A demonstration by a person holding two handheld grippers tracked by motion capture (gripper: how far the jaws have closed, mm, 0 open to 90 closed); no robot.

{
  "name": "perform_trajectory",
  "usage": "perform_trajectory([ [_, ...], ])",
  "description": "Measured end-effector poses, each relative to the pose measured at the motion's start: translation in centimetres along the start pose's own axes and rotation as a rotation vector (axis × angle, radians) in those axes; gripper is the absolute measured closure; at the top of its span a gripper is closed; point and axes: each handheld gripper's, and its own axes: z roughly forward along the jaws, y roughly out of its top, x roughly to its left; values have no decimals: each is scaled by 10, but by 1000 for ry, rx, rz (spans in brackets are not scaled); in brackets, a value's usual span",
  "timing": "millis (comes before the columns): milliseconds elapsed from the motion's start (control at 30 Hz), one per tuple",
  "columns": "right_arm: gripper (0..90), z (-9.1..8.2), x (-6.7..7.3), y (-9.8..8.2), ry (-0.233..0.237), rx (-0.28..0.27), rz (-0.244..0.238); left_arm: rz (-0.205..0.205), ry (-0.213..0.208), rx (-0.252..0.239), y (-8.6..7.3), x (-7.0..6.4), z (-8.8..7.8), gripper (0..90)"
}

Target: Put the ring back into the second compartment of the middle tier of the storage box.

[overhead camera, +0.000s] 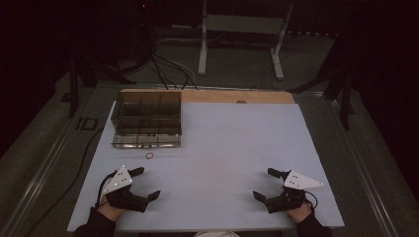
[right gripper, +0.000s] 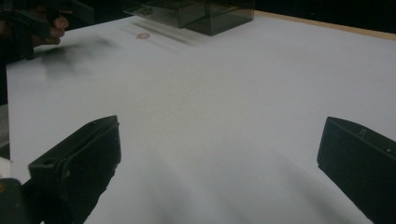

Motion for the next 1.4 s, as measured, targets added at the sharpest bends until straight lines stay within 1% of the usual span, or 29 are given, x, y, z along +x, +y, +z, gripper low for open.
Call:
perform_trajectory([
  [133,0,-2,0,0,5,-10,-2,6,-5,5,1,-1,1,9],
  [167,0,-2,0,0,7,-8,-1,16,-1,16,1,-2,1,9],
  [267,0,-2,0,0,21,-12,6,12,-19,26,2,-3,1,9],
  [300,0,-2,0,1,22,-12,3,12,-19,26,2,-3,1,9],
  [333,0,-2,1,1,24,-13,2,17,-41,31,1,-4,1,9],
  [367,0,-2,1,1,27,-17,3,21,-48,39,1,-5,1,9],
  [500,0,-2,3,3,32,-17,-7,39,-58,47,2,-8,1,8],
  [667,0,-1,4,4,30,-22,-9,35,-71,36,4,-9,1,9],
  [700,0,-2,4,4,28,-21,-10,32,-77,38,5,-9,1,9],
  [800,0,-3,4,5,26,-32,-5,41,-95,51,7,-12,1,9],
  [867,0,-3,4,5,24,-31,-6,41,-95,51,7,-12,1,9],
  [900,0,-3,4,5,24,-31,-6,42,-111,55,9,-14,1,9],
  [967,0,-3,4,5,28,-32,-4,45,-114,51,11,-15,1,9],
  [1000,0,-3,4,5,28,-31,-5,44,-124,42,14,-16,1,9],
  [1067,0,-3,5,5,28,-31,-5,44,-124,42,14,-16,1,9],
  [1100,0,-4,5,5,28,-36,-4,53,-131,30,18,-19,1,9],
  [1200,0,-5,4,5,23,-39,-3,64,-138,30,23,-20,1,9],
  [1267,0,-5,4,5,23,-40,-3,64,-138,30,23,-20,1,9],
  [1300,0,-4,4,5,25,-39,-1,70,-147,19,29,-21,0,9],
  [1367,0,-4,4,5,25,-37,-2,71,-149,15,31,-21,-1,9],
  [1400,0,-4,5,5,25,-36,-3,79,-152,9,36,-21,-3,9],
])
